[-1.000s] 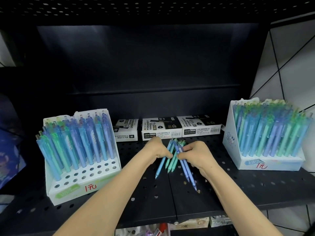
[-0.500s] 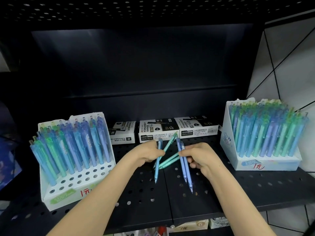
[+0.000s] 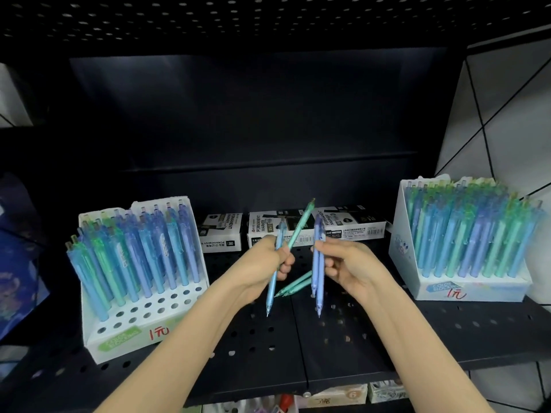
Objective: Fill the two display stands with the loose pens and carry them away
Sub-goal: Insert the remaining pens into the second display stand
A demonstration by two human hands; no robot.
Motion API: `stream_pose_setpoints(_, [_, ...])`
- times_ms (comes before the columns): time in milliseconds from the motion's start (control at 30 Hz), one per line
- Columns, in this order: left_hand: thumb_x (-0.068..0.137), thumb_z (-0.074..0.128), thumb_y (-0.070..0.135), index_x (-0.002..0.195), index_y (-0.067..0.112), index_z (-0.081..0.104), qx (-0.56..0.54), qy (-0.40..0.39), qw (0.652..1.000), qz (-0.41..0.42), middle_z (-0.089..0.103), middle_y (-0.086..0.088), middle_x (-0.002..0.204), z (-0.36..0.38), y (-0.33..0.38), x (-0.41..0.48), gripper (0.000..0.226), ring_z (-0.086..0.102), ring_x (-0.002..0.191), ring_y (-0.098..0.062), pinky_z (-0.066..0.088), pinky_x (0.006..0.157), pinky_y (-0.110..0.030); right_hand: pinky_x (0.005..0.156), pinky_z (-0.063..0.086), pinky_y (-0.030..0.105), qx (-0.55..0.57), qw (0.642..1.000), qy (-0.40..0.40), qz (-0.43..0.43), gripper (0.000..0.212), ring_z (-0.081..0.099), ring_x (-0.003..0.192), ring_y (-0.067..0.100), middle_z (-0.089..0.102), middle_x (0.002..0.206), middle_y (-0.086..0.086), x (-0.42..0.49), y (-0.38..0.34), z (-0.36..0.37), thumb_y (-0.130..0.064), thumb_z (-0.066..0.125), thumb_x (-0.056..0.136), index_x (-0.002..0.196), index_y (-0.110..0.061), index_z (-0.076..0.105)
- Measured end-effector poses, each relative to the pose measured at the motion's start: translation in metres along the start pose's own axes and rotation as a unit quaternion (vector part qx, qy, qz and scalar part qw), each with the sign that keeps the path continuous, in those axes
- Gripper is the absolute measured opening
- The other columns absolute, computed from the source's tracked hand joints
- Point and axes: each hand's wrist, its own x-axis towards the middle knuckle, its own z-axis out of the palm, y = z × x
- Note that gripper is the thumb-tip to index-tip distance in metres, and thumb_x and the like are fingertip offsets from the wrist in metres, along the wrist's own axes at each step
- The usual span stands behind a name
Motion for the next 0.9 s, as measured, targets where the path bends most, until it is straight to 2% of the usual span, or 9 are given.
stream_pose_setpoints(133, [0.099, 0.042, 0.012, 0.098, 0.004, 0.051, -0.14, -0.033, 0.99, -0.012, 0.044, 0.001, 0.059, 0.003, 0.011, -0.034, 0.012, 0.036, 0.05, -0.007, 0.029, 0.045, -0.016, 0.04, 0.039, 0.015, 0.027, 0.998, 0.006, -0.057, 0.003, 0.043, 0.043, 0.006, 0.052, 0.052, -0.001, -0.014, -0.012, 0.016, -0.004, 0.063, 0.083, 0.084, -0.001, 0.063])
stream_pose_setpoints(267, [0.094, 0.053, 0.025, 0.086, 0.012, 0.062, -0.076, -0.044, 0.994, 0.06, 0.044, 0.005, 0.059, -0.002, 0.016, -0.06, 0.018, 0.034, 0.051, -0.004, 0.028, 0.043, -0.014, 0.048, 0.041, 0.02, -0.012, 0.995, -0.025, -0.099, 0.011, 0.042, 0.046, 0.008, 0.053, 0.051, -0.001, -0.033, -0.015, 0.048, -0.008, 0.065, 0.083, 0.089, 0.0, 0.066])
stream_pose_setpoints(367, [0.095, 0.052, 0.022, 0.087, 0.017, 0.065, -0.053, -0.003, 0.995, 0.089, 0.051, 0.012, 0.057, -0.015, 0.017, -0.076, 0.016, 0.037, 0.052, -0.003, 0.03, 0.043, -0.013, 0.051, 0.041, 0.023, -0.043, 0.991, -0.035, -0.124, 0.012, 0.04, 0.047, 0.01, 0.049, 0.053, 0.001, -0.043, -0.012, 0.072, -0.01, 0.065, 0.084, 0.088, 0.0, 0.069])
stream_pose_setpoints(467, [0.096, 0.048, 0.026, 0.095, 0.017, 0.066, 0.003, 0.056, 0.993, 0.107, 0.046, 0.013, 0.057, -0.032, 0.011, -0.09, 0.02, 0.036, 0.051, -0.002, 0.032, 0.047, -0.014, 0.051, 0.041, 0.023, -0.044, 0.989, -0.05, -0.13, 0.015, 0.04, 0.048, 0.011, 0.047, 0.053, 0.002, -0.046, -0.006, 0.094, -0.011, 0.063, 0.086, 0.091, 0.003, 0.067])
stream_pose_setpoints(500, [0.097, 0.047, 0.028, 0.094, 0.017, 0.065, 0.019, 0.077, 0.99, 0.113, 0.042, 0.014, 0.056, -0.038, 0.009, -0.095, 0.021, 0.035, 0.049, -0.001, 0.032, 0.048, -0.014, 0.05, 0.042, 0.023, -0.04, 0.989, -0.054, -0.128, 0.017, 0.041, 0.047, 0.011, 0.048, 0.053, 0.003, -0.046, -0.005, 0.102, -0.012, 0.062, 0.087, 0.09, 0.004, 0.067])
stream_pose_setpoints(600, [0.096, 0.046, 0.034, 0.073, 0.027, 0.05, 0.062, 0.151, 0.978, 0.127, 0.032, 0.014, 0.055, -0.061, 0.001, -0.113, 0.024, 0.033, 0.044, -0.002, 0.032, 0.05, -0.013, 0.05, 0.047, 0.02, -0.01, 0.991, -0.032, -0.13, 0.021, 0.048, 0.046, 0.009, 0.057, 0.064, 0.009, -0.042, -0.008, 0.118, -0.02, 0.059, 0.09, 0.083, -0.001, 0.065])
stream_pose_setpoints(700, [0.093, 0.046, 0.04, 0.076, 0.023, 0.05, 0.082, 0.2, 0.967, 0.134, 0.035, 0.015, 0.057, -0.091, -0.009, -0.135, 0.024, 0.032, 0.05, -0.006, 0.034, 0.057, -0.017, 0.053, 0.051, 0.019, -0.003, 0.987, -0.004, -0.162, 0.022, 0.058, 0.049, 0.011, 0.065, 0.067, 0.01, -0.035, -0.01, 0.13, -0.022, 0.059, 0.091, 0.08, -0.004, 0.064])
stream_pose_setpoints(767, [0.09, 0.048, 0.043, 0.076, 0.021, 0.052, 0.075, 0.221, 0.962, 0.144, 0.035, 0.007, 0.062, -0.109, -0.015, -0.146, 0.026, 0.031, 0.056, -0.011, 0.034, 0.057, -0.021, 0.054, 0.053, 0.02, -0.033, 0.981, -0.002, -0.193, 0.021, 0.062, 0.05, 0.014, 0.064, 0.061, 0.006, -0.031, -0.005, 0.14, -0.021, 0.059, 0.091, 0.082, -0.002, 0.063])
stream_pose_setpoints(900, [0.085, 0.05, 0.044, 0.074, 0.016, 0.053, 0.06, 0.232, 0.958, 0.158, 0.033, -0.006, 0.069, -0.13, -0.025, -0.156, 0.031, 0.029, 0.061, -0.02, 0.03, 0.051, -0.02, 0.055, 0.055, 0.025, -0.11, 0.96, 0.012, -0.259, 0.018, 0.066, 0.053, 0.02, 0.065, 0.062, 0.009, -0.029, 0.01, 0.155, -0.019, 0.057, 0.092, 0.086, -0.003, 0.061])
